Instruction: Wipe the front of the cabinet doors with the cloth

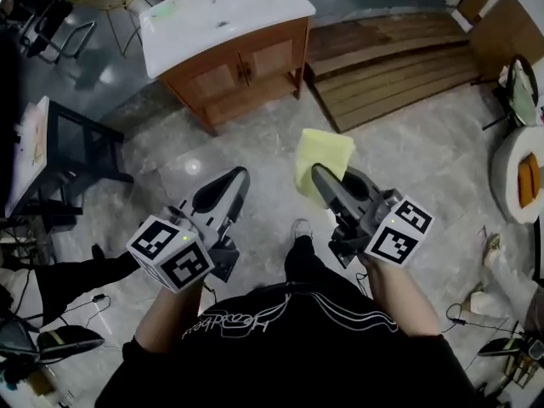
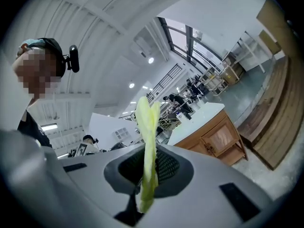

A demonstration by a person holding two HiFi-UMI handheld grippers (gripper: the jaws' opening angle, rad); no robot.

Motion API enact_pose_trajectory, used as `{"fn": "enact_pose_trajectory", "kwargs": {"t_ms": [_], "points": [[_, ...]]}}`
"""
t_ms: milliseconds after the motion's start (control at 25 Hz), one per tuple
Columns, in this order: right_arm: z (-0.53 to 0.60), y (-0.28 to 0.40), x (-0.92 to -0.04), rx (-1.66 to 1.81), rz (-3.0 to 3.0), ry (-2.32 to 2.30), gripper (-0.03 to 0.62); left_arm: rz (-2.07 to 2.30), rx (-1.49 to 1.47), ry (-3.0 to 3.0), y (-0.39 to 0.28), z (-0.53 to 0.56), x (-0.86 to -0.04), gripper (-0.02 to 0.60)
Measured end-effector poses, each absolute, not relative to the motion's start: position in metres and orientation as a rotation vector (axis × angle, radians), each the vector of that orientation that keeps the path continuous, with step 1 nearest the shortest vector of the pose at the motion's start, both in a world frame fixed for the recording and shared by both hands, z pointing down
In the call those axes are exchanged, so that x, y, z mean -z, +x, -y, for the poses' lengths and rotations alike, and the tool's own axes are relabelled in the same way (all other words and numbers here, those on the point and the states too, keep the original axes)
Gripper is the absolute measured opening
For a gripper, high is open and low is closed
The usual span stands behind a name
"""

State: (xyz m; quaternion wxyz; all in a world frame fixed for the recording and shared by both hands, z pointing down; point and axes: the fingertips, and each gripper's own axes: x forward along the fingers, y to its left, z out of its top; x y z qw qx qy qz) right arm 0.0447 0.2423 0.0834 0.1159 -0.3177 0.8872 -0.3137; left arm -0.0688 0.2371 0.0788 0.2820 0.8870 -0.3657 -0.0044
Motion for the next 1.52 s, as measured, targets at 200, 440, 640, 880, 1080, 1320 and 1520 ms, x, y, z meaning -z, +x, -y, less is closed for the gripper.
{"fn": "enact_pose_trajectory", "kwargs": {"t_ms": [200,440,640,880,1080,1320,1520], "points": [[-0.171,0.095,-0.126,0.946,-2.644,-0.951,0.041,0.998,0.01,2.341,-0.011,-0.159,-0.106,0.006],[-0.115,0.113,-0.177,0.981,-2.637,-0.976,0.041,1.033,-0.039,2.306,0.011,-0.111,-0.162,0.006],[-0.093,0.101,-0.222,0.99,-2.661,-1.002,0.041,1.037,0.067,2.235,0.0,-0.087,-0.208,0.006],[-0.028,0.07,-0.281,1.053,-2.667,-1.007,0.041,1.058,0.117,2.163,-0.035,-0.017,-0.285,0.006],[0.038,0.043,-0.304,1.048,-2.705,-1.006,0.041,1.046,0.13,2.157,-0.056,0.033,-0.316,0.006],[0.114,0.023,-0.331,1.026,-2.673,-1.043,0.041,1.059,0.121,2.135,-0.082,0.094,-0.343,0.006],[0.149,-0.002,-0.339,0.933,-2.715,-0.989,0.041,1.1,0.099,2.121,-0.095,0.117,-0.358,0.006]]}}
